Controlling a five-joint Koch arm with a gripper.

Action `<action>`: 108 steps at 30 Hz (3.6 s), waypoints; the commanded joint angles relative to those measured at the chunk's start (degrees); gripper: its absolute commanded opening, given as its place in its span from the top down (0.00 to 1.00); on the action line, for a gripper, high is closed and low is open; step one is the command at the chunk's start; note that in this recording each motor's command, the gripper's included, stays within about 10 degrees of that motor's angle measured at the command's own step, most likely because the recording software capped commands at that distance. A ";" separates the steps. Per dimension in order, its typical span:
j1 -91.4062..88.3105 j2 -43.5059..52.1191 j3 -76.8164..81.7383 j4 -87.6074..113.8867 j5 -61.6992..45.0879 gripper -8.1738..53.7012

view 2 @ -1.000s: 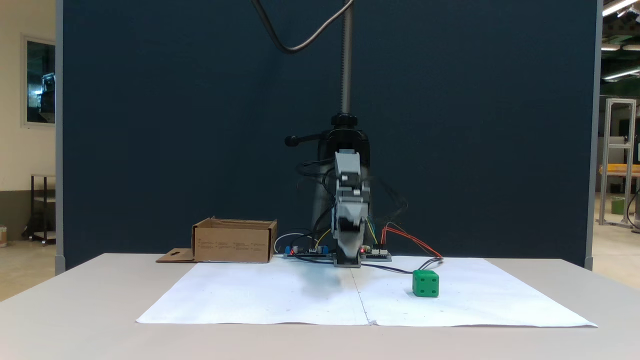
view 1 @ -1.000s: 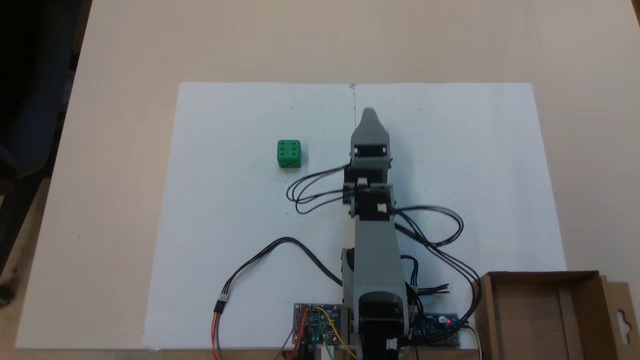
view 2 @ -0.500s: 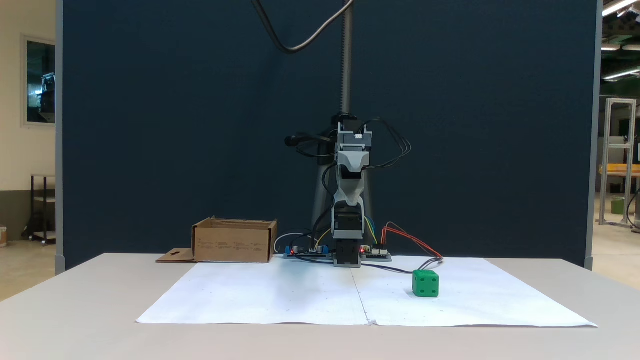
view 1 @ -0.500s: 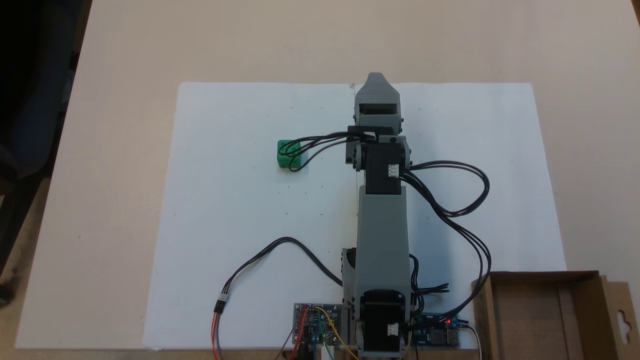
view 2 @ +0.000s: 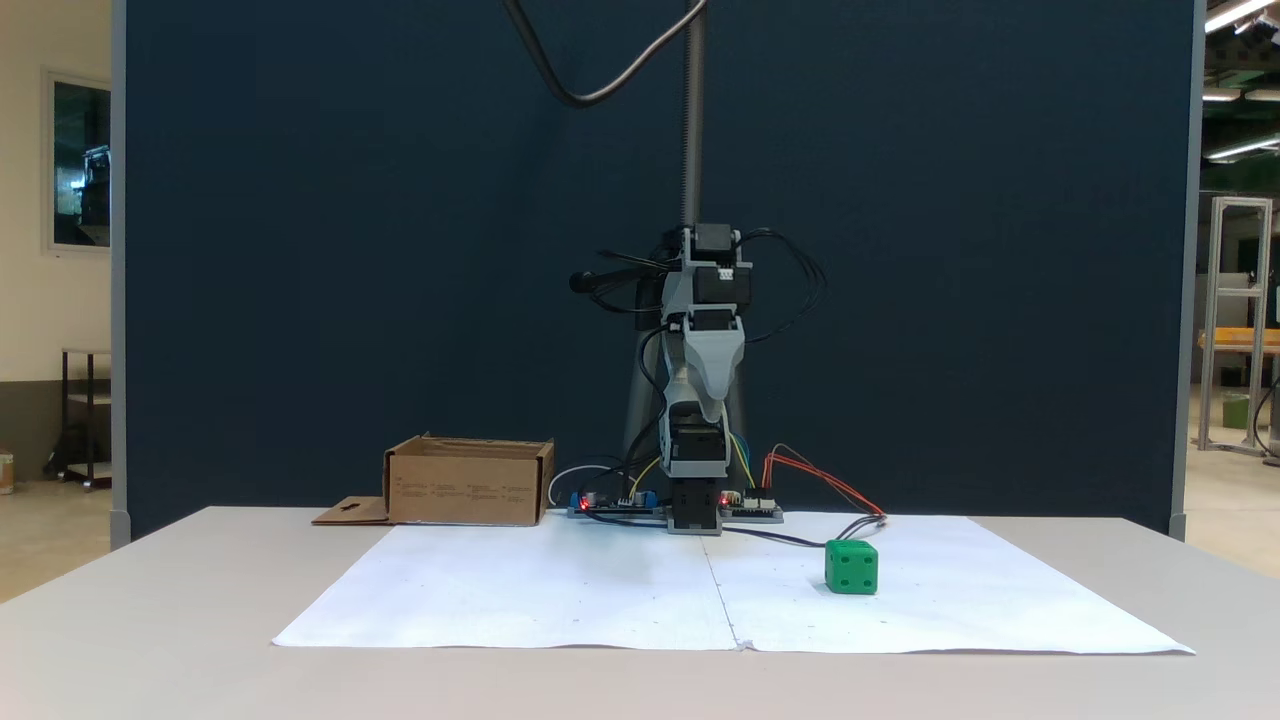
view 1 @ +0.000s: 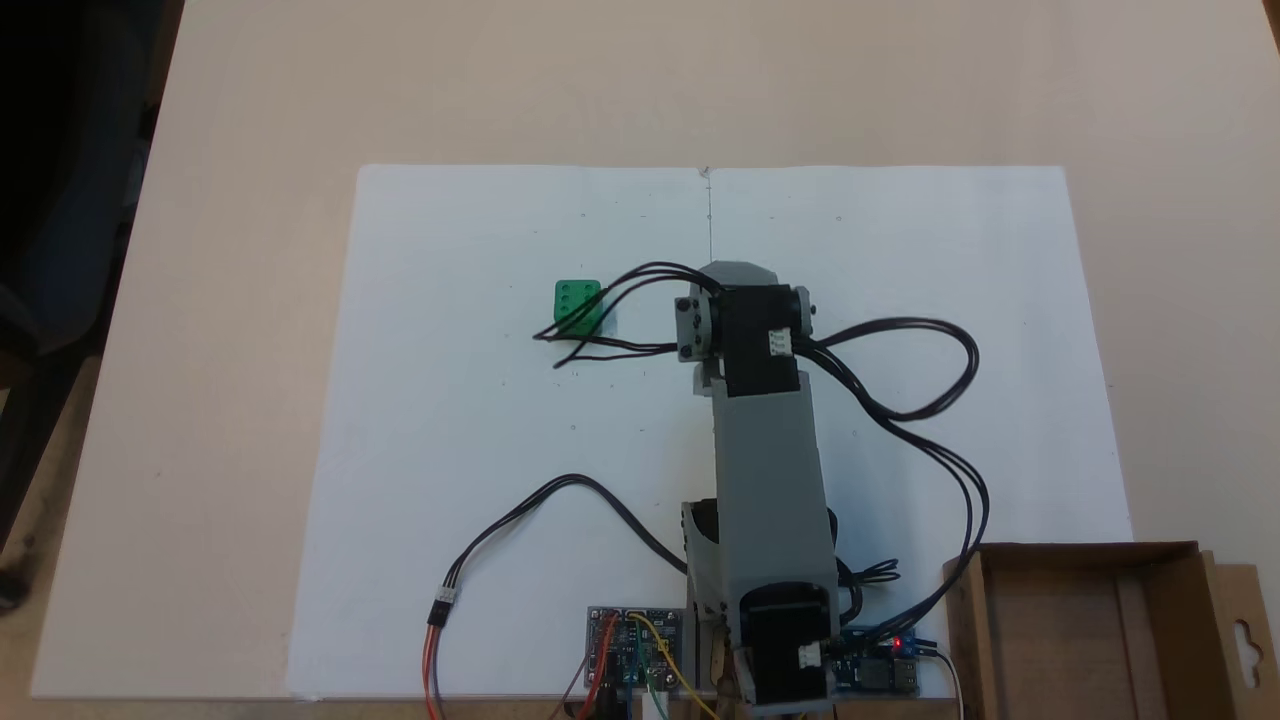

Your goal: Grasp a green dice and put it in the bin.

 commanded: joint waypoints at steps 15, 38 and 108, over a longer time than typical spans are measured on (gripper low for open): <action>-19.07 -13.18 -16.70 2.46 22.41 0.19; -29.18 -29.09 -30.59 2.64 32.08 0.19; -27.60 -46.67 -29.00 -7.47 31.99 0.16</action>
